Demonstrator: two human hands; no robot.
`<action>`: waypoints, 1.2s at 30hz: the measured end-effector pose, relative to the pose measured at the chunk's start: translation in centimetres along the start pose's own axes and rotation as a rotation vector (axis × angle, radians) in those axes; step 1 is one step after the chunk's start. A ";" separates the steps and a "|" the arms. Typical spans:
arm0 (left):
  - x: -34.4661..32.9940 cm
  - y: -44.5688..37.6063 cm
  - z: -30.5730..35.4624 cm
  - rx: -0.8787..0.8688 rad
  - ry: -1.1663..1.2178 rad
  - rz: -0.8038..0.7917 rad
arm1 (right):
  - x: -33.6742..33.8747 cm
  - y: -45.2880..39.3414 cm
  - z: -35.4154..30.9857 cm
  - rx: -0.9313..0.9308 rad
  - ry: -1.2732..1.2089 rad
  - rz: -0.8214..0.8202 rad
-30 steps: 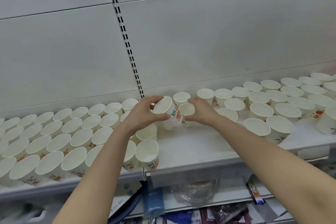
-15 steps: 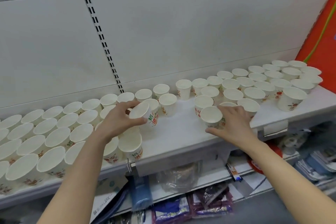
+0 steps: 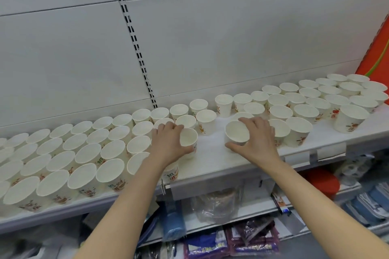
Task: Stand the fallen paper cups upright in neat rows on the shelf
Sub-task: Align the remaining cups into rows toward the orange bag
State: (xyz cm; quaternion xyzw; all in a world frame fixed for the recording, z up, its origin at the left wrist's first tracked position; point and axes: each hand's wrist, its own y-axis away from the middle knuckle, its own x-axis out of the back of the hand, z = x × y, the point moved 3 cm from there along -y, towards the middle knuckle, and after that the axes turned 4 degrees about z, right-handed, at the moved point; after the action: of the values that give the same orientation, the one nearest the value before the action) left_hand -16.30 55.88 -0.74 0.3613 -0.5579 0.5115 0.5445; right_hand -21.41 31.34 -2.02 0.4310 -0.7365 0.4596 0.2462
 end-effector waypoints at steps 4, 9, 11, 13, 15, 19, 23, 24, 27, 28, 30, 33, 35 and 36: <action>-0.6 0.1 0.3 -0.009 -0.022 -0.050 | -3.5 -0.1 -2.5 -0.046 -0.258 -0.244; -0.4 0.1 -0.2 -0.152 0.112 -0.119 | -5.9 -1.0 -3.2 -0.111 -0.338 -0.322; -0.4 0.0 0.0 -0.162 0.144 -0.118 | -6.4 -1.4 -3.7 -0.093 -0.348 -0.343; -0.6 -0.3 0.1 -0.135 0.205 -0.109 | -6.9 -1.8 -4.1 -0.077 -0.336 -0.358; -0.9 -0.5 0.2 -0.132 0.267 -0.088 | -7.1 -2.2 -4.4 -0.066 -0.300 -0.351; -0.8 -0.7 0.1 -0.126 0.314 -0.019 | -7.2 -2.2 -4.0 -0.105 -0.316 -0.348; -0.3 -0.8 -0.4 -0.103 0.310 0.006 | -6.6 -2.0 -2.2 -0.080 -0.418 -0.340; -0.2 -0.8 -0.6 -0.105 0.319 0.000 | -6.4 -2.0 -1.7 -0.064 -0.443 -0.335; -0.5 -0.7 -1.0 -0.103 0.345 -0.020 | -5.6 -2.0 -0.5 0.014 -0.447 -0.333; -0.5 -0.7 -1.1 -0.103 0.349 -0.017 | -5.5 -2.0 -0.3 0.041 -0.425 -0.335; -0.6 -0.8 -1.1 -0.099 0.348 -0.012 | -5.6 -2.3 -0.2 0.076 -0.379 -0.340; -0.7 -0.9 -1.1 -0.101 0.341 -0.016 | -5.9 -2.5 -0.9 0.087 -0.350 -0.344; -0.7 -0.9 -1.0 -0.110 0.342 -0.010 | -6.1 -2.4 -1.3 0.081 -0.352 -0.320; -0.7 -0.9 -1.0 -0.114 0.349 -0.004 | -6.2 -2.3 -1.5 0.079 -0.354 -0.295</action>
State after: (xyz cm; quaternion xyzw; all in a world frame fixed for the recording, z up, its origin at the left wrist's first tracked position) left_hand -15.11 56.56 -1.40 0.2365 -0.4823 0.5329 0.6538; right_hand -16.28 34.70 -5.00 0.6171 -0.6787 0.3643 0.1606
